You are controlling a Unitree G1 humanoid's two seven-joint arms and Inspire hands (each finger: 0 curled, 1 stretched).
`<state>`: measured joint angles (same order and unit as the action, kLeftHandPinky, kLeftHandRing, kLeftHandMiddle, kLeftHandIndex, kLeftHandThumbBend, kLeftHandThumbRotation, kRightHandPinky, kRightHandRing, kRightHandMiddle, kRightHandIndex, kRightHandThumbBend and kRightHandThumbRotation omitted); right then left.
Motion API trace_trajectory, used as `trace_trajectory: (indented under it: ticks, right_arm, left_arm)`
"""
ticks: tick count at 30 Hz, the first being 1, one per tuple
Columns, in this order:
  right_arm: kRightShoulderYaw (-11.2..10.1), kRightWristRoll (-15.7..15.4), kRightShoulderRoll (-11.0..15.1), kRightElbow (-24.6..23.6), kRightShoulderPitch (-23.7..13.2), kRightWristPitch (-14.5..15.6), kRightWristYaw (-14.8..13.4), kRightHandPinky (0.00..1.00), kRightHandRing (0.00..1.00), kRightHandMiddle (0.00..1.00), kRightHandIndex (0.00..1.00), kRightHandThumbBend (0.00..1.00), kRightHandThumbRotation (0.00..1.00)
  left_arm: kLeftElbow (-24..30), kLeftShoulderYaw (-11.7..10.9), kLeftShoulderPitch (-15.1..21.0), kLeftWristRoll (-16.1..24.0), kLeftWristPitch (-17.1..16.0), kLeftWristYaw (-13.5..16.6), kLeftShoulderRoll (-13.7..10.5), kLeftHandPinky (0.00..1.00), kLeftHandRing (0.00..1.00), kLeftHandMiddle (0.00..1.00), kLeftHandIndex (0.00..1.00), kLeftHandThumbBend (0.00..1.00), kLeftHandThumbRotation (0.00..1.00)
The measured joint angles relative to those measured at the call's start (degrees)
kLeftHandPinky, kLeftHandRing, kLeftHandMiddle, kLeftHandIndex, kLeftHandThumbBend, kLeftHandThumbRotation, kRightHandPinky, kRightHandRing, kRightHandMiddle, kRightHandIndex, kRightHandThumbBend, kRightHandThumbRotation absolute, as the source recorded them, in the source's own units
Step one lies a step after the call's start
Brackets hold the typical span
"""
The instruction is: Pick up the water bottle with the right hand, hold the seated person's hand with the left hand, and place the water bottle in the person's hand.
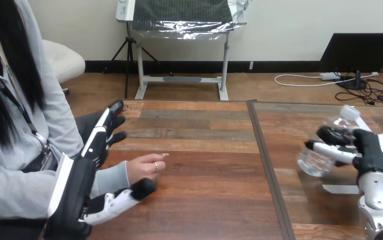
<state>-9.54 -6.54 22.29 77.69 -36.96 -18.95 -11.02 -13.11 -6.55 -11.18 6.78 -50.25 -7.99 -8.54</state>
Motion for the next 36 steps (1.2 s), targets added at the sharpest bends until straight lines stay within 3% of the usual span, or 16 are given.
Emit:
trace_trajectory:
  ticks: [10, 19, 28, 36]
  right_arm:
    - [0.0, 0.9, -1.0, -0.1, -0.1, -3.4, 2.3, 0.36, 0.43, 0.52, 0.52, 0.77, 0.00]
    - [0.0, 1.7, -2.2, -0.2, -0.1, -5.5, 4.4, 0.33, 0.40, 0.50, 0.49, 0.78, 0.00]
    - [0.1, 2.3, -3.3, -0.8, -0.1, -8.0, 7.2, 0.32, 0.39, 0.49, 0.48, 0.79, 0.00]
    - [0.1, 2.5, -4.3, -2.3, -0.1, -9.9, 8.7, 0.32, 0.39, 0.48, 0.48, 0.79, 0.00]
  left_arm:
    - [5.6, -2.5, -1.9, 13.4, 9.7, 7.8, 0.0, 0.82, 0.89, 0.91, 0.91, 1.00, 0.52]
    - [10.0, -3.3, -2.9, 24.4, 17.0, 13.0, -1.0, 0.83, 0.89, 0.91, 0.91, 1.00, 0.46]
    - [13.0, -3.1, -2.7, 30.6, 22.3, 14.4, -3.5, 0.85, 0.91, 0.92, 0.92, 1.00, 0.41]
    - [13.9, -2.9, -2.0, 32.1, 25.3, 13.5, -6.7, 0.86, 0.92, 0.93, 0.93, 1.00, 0.35]
